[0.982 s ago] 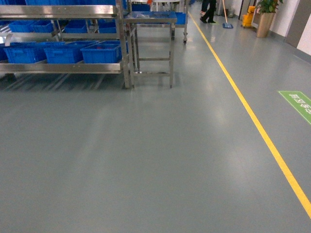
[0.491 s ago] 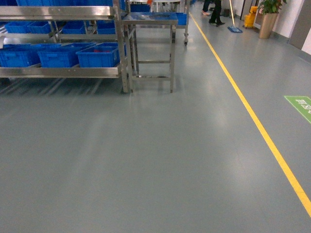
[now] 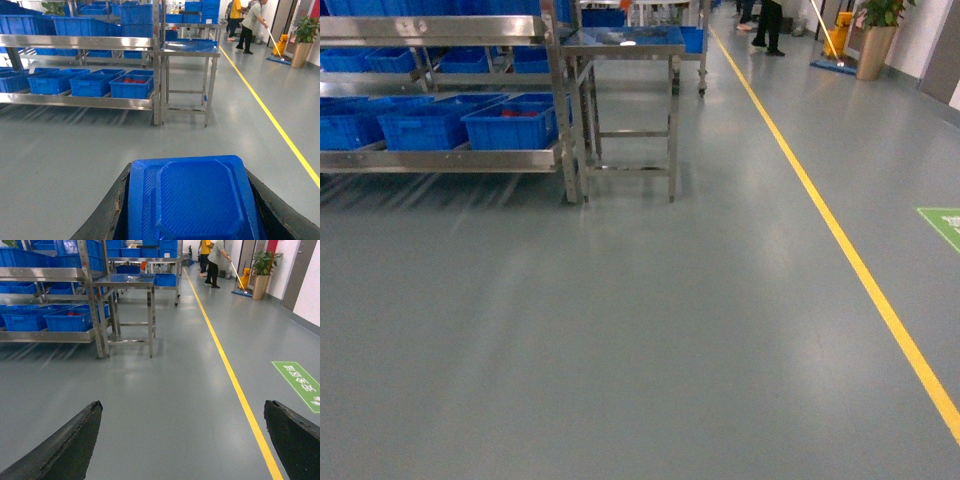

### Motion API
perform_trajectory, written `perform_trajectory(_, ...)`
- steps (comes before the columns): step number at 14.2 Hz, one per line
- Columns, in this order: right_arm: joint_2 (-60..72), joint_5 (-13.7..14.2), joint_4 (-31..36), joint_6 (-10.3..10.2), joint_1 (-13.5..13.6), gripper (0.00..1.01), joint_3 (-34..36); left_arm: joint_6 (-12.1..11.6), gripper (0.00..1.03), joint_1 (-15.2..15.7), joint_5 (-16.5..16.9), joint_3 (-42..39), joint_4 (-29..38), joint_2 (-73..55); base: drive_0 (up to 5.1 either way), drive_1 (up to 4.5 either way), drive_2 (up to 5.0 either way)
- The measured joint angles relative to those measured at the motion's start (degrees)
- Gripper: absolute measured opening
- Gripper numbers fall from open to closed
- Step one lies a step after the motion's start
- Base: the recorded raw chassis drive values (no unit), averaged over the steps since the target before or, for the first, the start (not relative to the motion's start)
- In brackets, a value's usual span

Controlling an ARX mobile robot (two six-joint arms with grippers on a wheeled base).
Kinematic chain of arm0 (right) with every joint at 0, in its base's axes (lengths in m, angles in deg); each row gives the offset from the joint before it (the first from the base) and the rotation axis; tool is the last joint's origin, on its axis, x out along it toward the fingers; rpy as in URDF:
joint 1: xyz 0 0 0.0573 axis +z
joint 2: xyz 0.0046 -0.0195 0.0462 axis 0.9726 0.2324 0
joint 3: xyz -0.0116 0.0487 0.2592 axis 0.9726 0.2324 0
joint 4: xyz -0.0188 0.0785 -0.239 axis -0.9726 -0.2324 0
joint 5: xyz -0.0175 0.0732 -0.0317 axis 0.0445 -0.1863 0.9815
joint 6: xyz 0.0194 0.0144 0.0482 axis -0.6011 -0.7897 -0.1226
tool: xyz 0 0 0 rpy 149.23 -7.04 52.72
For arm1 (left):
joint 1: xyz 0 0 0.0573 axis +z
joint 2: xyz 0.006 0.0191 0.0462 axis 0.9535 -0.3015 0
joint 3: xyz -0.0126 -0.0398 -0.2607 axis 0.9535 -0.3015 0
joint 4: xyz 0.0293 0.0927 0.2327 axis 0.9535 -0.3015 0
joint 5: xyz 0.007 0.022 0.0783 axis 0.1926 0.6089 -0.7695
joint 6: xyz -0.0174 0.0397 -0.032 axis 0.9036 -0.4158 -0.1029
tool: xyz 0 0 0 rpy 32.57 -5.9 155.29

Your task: Pick blue part to blue bin on bottom shelf

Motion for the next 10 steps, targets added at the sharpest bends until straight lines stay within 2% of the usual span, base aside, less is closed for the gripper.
perform_trajectory(10,0.0,-0.02,0.17,0.0,0.0,0.98,0.0,0.0,0.43,0.0,0.0,0.0,0.09,0.04,0.1,4.39,-4.3)
